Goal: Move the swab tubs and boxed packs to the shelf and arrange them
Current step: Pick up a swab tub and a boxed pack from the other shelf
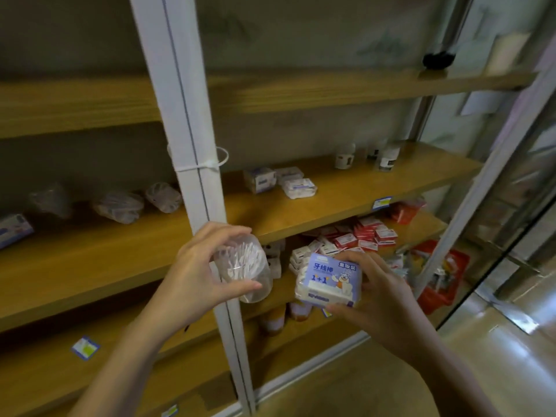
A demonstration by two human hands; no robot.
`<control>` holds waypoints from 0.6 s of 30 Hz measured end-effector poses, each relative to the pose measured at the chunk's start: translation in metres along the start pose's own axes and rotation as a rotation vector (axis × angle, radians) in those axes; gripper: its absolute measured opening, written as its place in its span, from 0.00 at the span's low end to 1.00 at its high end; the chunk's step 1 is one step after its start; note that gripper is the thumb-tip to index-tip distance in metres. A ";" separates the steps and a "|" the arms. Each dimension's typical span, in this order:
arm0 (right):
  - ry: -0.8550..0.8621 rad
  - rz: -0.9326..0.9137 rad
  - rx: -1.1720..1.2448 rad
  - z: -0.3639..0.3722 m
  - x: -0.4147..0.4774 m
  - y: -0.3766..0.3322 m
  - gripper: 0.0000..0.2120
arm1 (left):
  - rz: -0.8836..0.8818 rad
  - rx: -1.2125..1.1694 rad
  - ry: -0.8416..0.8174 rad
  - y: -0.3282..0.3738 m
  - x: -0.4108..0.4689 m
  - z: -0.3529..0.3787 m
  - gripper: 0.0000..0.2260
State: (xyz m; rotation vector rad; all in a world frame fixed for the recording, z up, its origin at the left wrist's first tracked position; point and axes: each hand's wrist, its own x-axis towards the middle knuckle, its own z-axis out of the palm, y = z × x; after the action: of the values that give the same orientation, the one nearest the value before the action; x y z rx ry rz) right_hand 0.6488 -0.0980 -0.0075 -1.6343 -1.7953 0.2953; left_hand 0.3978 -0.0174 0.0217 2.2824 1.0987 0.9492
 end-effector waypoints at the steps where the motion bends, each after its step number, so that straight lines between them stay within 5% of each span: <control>1: 0.007 -0.002 -0.004 -0.007 0.001 0.009 0.30 | -0.002 0.000 -0.009 0.004 0.006 0.009 0.30; 18: -0.138 -0.018 0.017 -0.033 0.132 0.108 0.31 | -0.068 0.175 0.144 0.001 0.139 0.073 0.29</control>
State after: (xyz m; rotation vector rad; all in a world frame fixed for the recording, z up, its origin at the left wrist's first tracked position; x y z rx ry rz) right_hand 0.7569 0.0380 -0.0030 -1.6195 -1.9029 0.4239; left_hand 0.5144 0.0874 0.0277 2.3261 1.3595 1.0409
